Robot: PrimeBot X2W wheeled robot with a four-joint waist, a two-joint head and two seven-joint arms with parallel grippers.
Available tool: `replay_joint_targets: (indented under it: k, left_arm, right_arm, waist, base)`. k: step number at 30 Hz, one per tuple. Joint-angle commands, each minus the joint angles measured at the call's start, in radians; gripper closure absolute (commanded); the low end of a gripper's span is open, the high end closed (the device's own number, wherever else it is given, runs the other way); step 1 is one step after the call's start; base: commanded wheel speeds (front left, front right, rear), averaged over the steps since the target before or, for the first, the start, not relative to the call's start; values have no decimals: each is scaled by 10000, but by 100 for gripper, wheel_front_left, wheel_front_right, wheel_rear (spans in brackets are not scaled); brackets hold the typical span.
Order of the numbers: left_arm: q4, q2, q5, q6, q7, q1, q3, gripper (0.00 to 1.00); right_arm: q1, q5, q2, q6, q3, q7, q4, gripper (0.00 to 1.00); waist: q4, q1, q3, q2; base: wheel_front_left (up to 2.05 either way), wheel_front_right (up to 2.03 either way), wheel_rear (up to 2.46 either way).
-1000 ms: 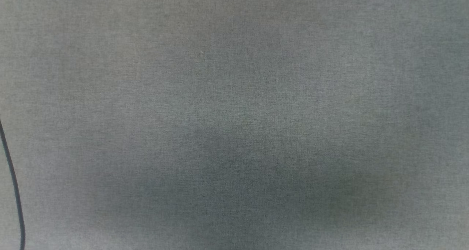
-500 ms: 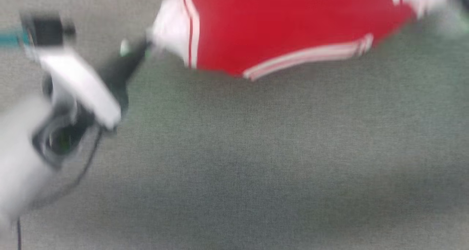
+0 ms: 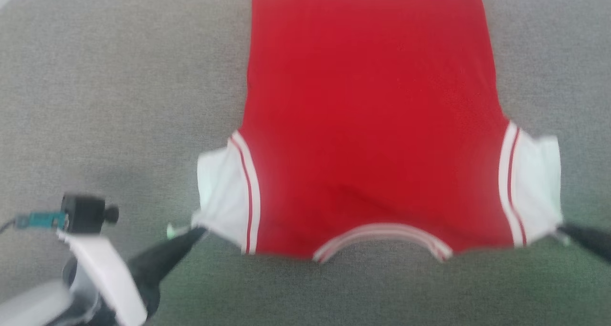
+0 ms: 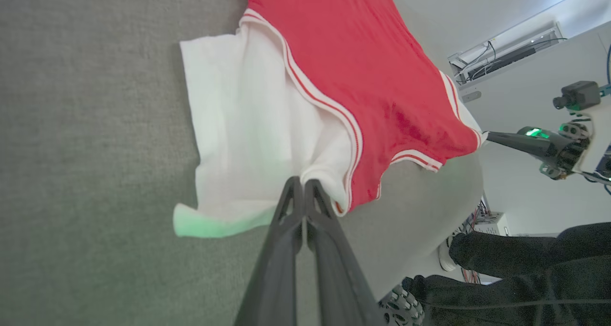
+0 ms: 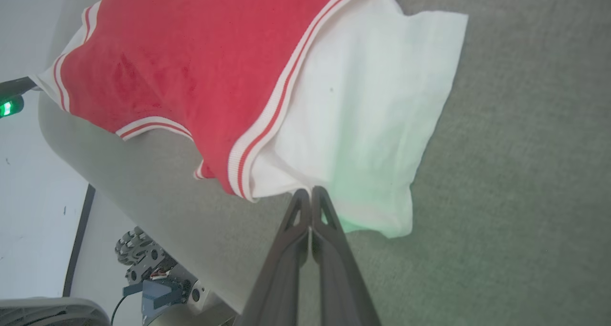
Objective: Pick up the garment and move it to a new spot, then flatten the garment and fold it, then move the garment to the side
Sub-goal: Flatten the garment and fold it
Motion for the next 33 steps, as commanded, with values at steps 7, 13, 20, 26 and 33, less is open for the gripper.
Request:
replay_joint_targets:
  k: [7,13,20,26,33]
  left_arm:
    - [-1681,1222,-81,-12,-106,1194,-291,100]
    - [-1470,916,321,-13,-172,1152,-314,100]
    - [-288,-295,297,-14,96,755,-304,100]
    - [1135,-1118,698,-13,219,580,-565,100]
    - [1992,-1598,950,23,163,616,-751,100]
  right_arm:
    - [1105,346,-981,0,623,-141,-1636,100]
    - [971,2,-1082,0,478,-288,-1305,100]
    - [627,-790,-152,1,673,800,-266,100]
    - [376,-1771,1585,-14,872,1695,1246,100]
    - [356,-2713,2959,-93,772,1966,2467,100]
  waist:
    - [61,0,-71,-1]
    - [77,0,117,-1]
    - [76,0,292,-1]
    - [-30,0,520,-1]
    - [-144,0,724,-1]
  base:
    - [0,0,0]
    - [0,0,0]
    - [0,0,0]
    - [0,0,0]
    - [0,0,0]
